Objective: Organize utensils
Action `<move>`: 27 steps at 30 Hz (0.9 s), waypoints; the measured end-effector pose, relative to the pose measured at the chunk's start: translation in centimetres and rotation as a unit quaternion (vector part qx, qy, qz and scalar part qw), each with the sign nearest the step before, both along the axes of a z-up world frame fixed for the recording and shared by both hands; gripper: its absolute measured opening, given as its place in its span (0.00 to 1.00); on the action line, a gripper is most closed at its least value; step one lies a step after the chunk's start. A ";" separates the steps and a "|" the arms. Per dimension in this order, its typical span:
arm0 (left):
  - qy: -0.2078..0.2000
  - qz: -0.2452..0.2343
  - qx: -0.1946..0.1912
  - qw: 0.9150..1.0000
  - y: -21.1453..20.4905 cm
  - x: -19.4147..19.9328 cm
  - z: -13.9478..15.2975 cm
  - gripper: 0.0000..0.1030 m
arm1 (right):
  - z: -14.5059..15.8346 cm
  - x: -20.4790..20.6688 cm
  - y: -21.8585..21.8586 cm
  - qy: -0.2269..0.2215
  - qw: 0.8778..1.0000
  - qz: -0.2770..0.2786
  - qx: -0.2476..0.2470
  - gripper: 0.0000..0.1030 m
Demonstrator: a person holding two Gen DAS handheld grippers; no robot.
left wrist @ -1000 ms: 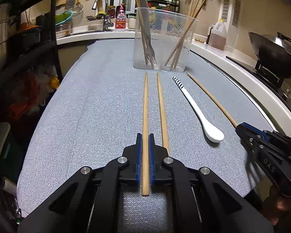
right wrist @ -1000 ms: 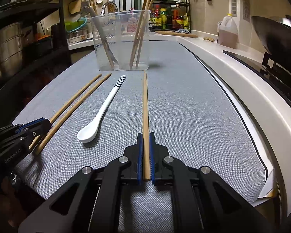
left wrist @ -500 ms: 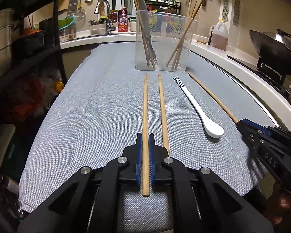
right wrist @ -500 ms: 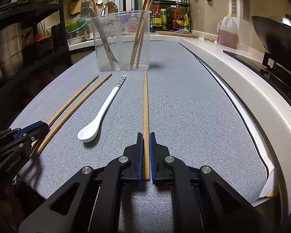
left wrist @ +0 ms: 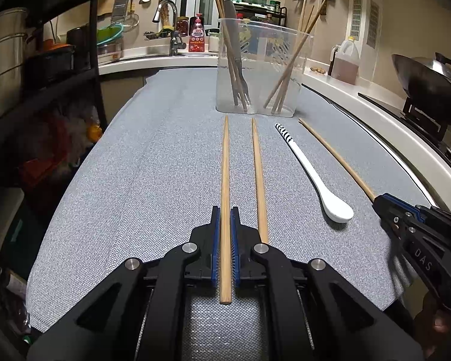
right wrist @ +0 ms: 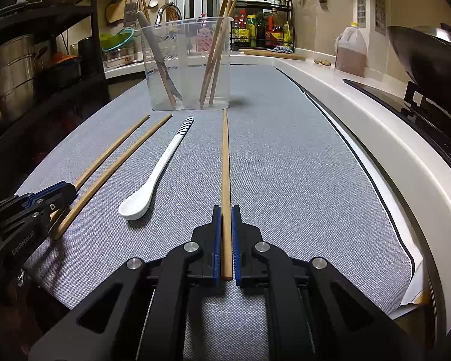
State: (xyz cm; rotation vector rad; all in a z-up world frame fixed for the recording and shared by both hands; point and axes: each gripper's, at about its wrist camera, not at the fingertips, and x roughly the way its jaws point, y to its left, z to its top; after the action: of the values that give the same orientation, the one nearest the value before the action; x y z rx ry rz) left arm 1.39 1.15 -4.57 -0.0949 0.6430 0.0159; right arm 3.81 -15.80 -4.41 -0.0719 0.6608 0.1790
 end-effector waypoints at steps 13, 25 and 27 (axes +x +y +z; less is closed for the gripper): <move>0.000 0.000 -0.002 1.000 0.1 0.0 0.0 0.07 | 0.1 0.1 -0.1 -0.001 1.000 0.001 -0.002 0.07; 0.000 0.000 -0.002 1.000 0.1 0.0 0.0 0.07 | 0.1 0.1 -0.1 -0.002 1.000 0.002 -0.003 0.07; 0.000 0.000 -0.001 1.000 0.0 0.0 0.0 0.07 | 0.1 0.1 -0.1 -0.002 1.000 0.002 -0.004 0.07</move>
State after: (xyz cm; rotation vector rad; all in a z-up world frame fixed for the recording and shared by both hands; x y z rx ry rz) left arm 1.40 1.16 -4.54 -0.0968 0.6432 0.0154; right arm 3.92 -15.86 -4.29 -0.0808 0.6571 0.1801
